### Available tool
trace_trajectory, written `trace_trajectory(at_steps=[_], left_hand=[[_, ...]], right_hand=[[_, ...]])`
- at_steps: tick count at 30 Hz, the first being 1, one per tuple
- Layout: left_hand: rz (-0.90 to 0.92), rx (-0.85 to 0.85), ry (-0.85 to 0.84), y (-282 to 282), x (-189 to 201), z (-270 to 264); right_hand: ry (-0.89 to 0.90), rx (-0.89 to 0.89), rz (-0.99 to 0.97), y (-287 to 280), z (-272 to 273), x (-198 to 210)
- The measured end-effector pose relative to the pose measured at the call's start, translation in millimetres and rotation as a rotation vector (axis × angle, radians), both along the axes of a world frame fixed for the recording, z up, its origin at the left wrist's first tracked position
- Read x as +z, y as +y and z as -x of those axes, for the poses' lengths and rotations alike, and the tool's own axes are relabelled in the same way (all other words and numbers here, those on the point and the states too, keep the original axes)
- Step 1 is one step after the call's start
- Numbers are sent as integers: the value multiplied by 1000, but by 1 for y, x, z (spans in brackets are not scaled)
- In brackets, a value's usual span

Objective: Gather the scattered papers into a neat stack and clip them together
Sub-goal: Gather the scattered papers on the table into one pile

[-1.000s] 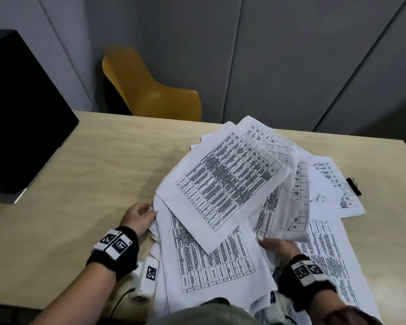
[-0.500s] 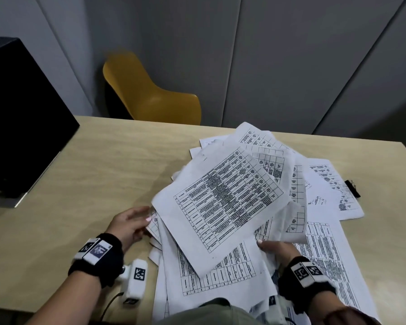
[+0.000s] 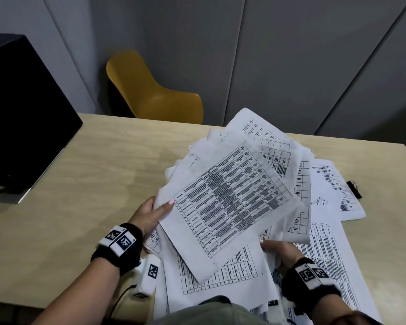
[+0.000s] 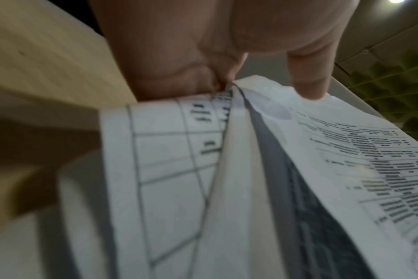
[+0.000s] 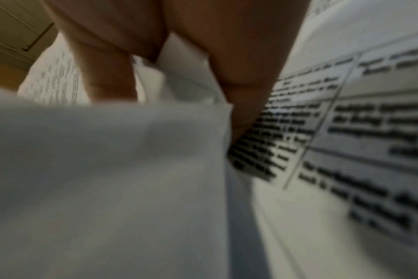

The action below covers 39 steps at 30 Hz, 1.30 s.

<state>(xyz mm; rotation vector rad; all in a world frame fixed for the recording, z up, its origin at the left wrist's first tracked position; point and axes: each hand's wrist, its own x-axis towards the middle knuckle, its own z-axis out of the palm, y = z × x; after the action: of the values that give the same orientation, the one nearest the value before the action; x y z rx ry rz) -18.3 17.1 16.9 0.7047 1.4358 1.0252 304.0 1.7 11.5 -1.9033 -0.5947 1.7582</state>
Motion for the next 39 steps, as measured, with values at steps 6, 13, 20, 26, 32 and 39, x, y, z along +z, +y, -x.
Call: trace_trajectory(at_steps=[6, 13, 20, 26, 32, 39], left_hand=[[-97, -83, 34, -11, -13, -16], [-25, -92, -129, -15, -9, -6], [219, -66, -195, -13, -5, 0], [97, -105, 54, -7, -20, -12], [99, -102, 72, -10, -14, -16], [85, -75, -64, -13, -13, -8]], right_hand=[[230, -58, -175, 9, 7, 11], [-88, 110, -236, 7, 9, 10], [-96, 205, -199, 8, 5, 17], [-337, 35, -412, 11, 26, -7], [-692, -127, -527, 17, 3, -4], [-427, 81, -366, 41, -29, 0]])
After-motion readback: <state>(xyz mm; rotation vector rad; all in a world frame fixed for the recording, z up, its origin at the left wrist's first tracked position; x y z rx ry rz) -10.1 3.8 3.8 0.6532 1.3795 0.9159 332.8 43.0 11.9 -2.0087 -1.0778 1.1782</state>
